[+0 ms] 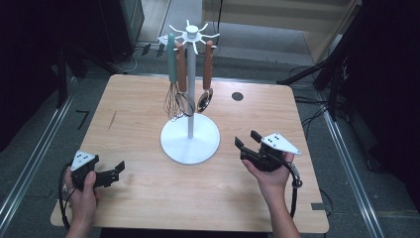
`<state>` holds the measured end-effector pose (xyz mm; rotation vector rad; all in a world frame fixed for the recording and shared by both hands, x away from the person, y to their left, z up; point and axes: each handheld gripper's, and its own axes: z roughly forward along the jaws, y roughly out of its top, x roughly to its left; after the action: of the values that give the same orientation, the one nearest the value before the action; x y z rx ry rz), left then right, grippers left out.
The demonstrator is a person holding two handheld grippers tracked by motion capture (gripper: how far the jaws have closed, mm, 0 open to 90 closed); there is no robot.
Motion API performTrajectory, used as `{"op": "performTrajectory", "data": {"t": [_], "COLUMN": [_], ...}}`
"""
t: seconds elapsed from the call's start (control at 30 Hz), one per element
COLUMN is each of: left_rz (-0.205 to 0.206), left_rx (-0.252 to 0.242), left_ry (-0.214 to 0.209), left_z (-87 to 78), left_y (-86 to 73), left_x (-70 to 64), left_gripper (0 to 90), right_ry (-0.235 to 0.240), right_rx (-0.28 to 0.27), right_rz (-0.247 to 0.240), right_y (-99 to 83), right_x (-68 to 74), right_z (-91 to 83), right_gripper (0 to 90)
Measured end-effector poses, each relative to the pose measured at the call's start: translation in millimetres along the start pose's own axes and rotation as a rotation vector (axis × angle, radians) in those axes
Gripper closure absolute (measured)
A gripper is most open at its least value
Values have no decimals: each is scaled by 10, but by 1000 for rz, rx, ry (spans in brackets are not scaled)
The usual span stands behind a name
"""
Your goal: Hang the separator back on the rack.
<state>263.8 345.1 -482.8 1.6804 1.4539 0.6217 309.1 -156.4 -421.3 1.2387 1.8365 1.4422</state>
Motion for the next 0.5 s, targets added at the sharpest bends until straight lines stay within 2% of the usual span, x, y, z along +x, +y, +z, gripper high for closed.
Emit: {"op": "performTrajectory", "data": {"t": [0.5], "left_rz": [10], "left_rx": [4], "left_ry": [9], "left_z": [12], "left_y": [-4], "left_x": [-13], "left_gripper": [0], "right_ry": [-72], "right_rx": [52], "right_rz": [25], "right_y": [-385], "right_x": [-206], "right_z": [-112], "right_gripper": [321]}}
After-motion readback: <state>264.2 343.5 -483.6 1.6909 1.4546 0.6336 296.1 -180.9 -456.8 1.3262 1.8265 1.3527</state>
